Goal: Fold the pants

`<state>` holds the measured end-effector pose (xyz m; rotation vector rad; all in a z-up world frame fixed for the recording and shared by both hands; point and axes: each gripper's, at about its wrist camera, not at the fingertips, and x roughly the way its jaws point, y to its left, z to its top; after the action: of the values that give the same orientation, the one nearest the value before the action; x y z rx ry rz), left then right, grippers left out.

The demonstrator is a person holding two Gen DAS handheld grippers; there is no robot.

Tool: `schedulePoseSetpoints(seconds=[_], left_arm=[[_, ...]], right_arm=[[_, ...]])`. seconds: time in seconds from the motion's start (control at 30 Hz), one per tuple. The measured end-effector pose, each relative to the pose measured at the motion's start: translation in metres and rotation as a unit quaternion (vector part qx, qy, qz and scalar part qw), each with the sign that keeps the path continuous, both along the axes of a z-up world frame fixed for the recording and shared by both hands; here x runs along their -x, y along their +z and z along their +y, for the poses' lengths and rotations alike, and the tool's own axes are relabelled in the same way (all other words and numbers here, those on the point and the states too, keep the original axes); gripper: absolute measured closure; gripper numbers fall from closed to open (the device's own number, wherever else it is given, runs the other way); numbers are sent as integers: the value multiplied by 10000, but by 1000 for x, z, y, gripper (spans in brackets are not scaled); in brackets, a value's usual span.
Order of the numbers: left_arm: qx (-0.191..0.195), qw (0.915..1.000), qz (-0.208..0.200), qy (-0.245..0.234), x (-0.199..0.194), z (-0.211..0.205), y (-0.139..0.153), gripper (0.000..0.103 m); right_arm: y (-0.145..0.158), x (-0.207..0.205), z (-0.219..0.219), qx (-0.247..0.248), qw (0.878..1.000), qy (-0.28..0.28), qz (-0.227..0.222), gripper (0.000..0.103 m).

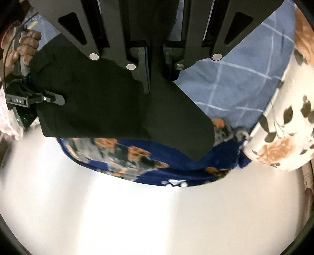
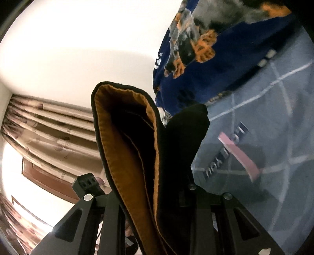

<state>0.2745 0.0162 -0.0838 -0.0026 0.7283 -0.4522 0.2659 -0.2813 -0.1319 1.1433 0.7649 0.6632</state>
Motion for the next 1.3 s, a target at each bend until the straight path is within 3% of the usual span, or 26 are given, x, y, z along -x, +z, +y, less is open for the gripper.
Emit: schedulePoseSetpoints(seconds=[0.23,0.4,0.6,0.73,0.93,1.17,1.3], left_arm=[[-199,9994,160,234,-57,5,-38,94],[-364,9983,324,312,-77,5,-76,94],[-468,9978,295,355,-80,1,-96,90],[-483,9975,274,437,-81,2,-104,79],[-505,9961,273,673,-85,9,-114,58],[-579,9947,247,816,-87,13,-122,42],[-493,9947,227,873,-86,18,-119,41]], right_arm=[[-36,-62,11,-107,9997,-8,212,80],[-67,-79,9,2,9987,-48,511,80],[-76,-83,6,631,9959,-75,645,80],[-82,-85,6,1111,9903,-204,806,75],[-75,-78,12,1950,9781,-287,664,71],[-69,-76,19,2280,9717,-389,485,66],[-63,-77,22,2366,9696,-463,414,60]])
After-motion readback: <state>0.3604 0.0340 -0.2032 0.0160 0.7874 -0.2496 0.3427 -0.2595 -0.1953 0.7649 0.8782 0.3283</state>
